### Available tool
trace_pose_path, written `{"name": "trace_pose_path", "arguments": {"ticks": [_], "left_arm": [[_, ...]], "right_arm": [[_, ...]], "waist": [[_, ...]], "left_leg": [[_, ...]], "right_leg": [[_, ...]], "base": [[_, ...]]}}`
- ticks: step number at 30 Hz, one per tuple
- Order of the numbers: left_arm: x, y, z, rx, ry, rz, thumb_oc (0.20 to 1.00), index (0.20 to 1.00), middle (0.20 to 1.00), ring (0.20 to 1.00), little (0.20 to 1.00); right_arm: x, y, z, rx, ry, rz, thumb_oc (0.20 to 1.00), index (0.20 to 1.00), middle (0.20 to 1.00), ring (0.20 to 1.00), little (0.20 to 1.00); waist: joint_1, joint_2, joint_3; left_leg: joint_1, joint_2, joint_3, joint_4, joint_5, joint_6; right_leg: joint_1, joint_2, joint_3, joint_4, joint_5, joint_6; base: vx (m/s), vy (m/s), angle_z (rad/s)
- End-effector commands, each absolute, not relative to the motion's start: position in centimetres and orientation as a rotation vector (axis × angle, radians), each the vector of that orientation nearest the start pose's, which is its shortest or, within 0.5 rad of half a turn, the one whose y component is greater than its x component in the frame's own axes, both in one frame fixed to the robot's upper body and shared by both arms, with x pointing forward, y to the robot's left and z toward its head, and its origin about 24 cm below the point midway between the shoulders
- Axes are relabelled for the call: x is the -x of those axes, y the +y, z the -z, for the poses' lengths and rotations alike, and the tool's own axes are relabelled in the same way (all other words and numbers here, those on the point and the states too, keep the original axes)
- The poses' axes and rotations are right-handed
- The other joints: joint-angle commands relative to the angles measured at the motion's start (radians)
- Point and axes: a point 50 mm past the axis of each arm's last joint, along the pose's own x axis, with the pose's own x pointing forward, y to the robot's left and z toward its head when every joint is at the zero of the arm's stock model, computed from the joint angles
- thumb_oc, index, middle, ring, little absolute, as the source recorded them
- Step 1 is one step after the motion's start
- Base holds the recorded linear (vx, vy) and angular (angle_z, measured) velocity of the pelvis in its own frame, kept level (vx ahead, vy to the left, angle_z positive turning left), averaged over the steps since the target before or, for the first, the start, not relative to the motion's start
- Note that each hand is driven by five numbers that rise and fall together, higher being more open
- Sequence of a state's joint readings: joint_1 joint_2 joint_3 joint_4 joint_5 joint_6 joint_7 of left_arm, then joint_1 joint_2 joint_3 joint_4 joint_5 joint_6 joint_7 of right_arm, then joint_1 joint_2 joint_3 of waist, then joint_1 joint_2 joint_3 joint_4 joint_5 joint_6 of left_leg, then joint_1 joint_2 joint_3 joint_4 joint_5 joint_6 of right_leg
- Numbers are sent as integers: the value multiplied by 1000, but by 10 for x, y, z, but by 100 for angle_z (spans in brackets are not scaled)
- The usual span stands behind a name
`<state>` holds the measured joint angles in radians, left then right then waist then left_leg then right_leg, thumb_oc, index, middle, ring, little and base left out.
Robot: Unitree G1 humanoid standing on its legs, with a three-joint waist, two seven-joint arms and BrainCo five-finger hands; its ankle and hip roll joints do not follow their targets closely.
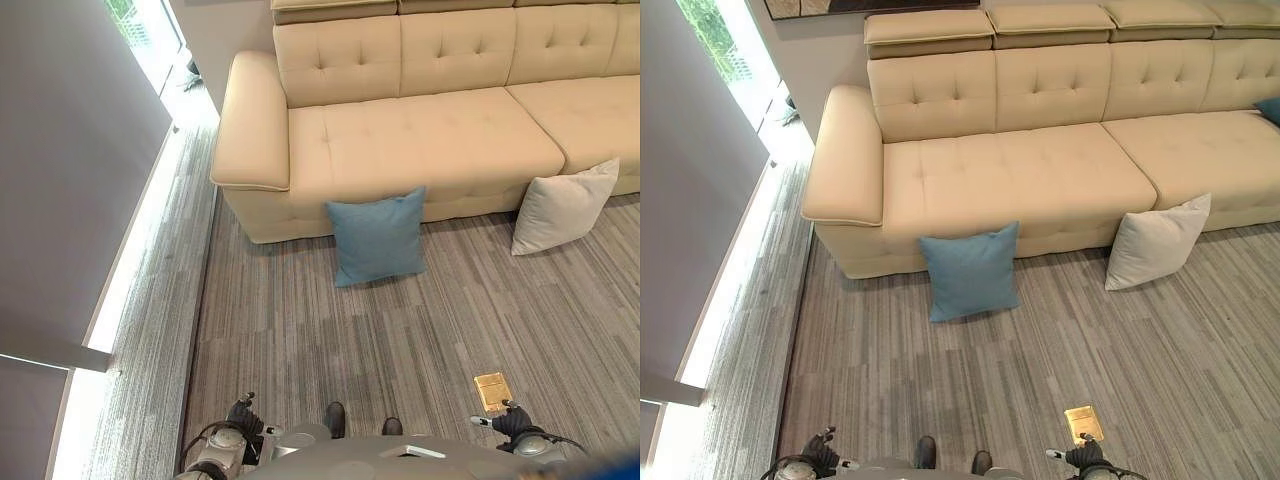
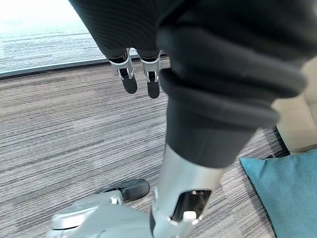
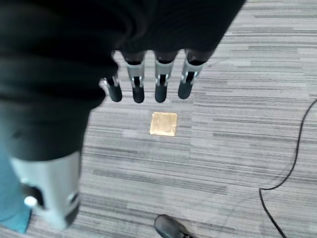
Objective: Pick up all the scattered cushions and arrange them neatly on the sofa.
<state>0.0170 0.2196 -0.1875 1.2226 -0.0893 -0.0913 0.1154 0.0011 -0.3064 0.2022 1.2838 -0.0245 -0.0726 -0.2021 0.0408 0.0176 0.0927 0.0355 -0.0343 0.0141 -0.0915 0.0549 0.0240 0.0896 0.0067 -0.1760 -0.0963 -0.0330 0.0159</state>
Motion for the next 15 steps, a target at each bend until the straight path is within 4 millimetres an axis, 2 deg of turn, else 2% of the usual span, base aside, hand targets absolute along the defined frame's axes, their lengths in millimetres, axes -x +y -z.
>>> {"name": "trace_pose_path", "arguments": {"ticks": [1,15], "left_arm": [[-104,224,160,-302,1135,-128,1000,1000,1000,1000,1000],[-93,222,164,-347,1180,-81,1000,1000,1000,1000,1000]], "right_arm": [[-97,-268,149,565,1147,173,1000,1000,1000,1000,1000],[-93,-261,153,553,1165,146,1000,1000,1000,1000,1000]], "waist": [[-5,-31,-12],[-10,-35,-5]], "left_leg": [[10,23,-71,4,-71,-67],[16,27,-65,4,-78,-64]], "right_leg": [[-45,-86,7,9,34,122],[-38,-81,16,9,32,117]], "base": [[0,0,0],[11,-4,-1]]}}
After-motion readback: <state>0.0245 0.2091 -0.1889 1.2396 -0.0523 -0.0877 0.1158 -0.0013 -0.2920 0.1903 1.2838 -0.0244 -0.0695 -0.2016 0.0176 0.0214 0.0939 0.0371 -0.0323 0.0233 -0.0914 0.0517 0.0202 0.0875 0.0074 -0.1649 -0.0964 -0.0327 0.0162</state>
